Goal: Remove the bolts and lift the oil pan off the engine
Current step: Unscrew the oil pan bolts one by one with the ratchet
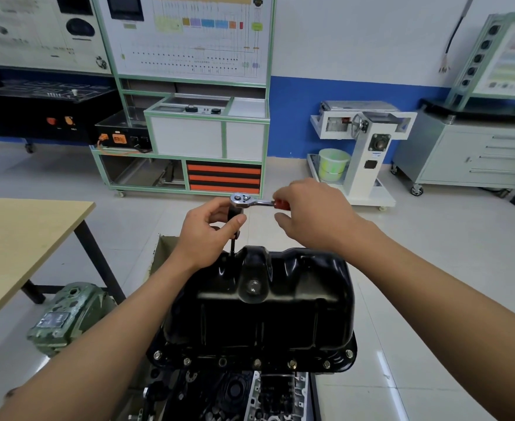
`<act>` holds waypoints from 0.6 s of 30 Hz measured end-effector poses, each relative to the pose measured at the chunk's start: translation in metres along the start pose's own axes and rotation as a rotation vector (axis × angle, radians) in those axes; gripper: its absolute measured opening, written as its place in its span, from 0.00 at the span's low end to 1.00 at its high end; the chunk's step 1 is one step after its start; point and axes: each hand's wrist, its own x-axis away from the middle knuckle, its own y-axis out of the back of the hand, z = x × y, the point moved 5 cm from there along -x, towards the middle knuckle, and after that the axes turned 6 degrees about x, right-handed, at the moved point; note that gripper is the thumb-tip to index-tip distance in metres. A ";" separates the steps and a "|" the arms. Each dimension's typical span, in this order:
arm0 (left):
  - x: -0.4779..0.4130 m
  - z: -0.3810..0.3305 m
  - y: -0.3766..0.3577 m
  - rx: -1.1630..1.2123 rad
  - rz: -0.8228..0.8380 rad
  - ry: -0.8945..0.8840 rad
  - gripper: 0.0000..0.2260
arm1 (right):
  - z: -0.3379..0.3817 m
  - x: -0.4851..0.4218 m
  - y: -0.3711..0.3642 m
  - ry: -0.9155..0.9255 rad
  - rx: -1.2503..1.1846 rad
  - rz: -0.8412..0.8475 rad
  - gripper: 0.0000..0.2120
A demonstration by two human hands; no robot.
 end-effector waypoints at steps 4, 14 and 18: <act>0.000 0.000 0.001 -0.009 -0.019 0.000 0.09 | 0.017 0.015 0.011 0.003 -0.078 0.042 0.09; -0.001 0.002 0.004 -0.010 -0.046 -0.006 0.09 | 0.046 0.015 0.003 0.000 -0.279 0.071 0.15; -0.001 0.000 0.002 0.023 -0.032 -0.012 0.07 | 0.029 0.010 0.007 0.005 -0.243 0.161 0.12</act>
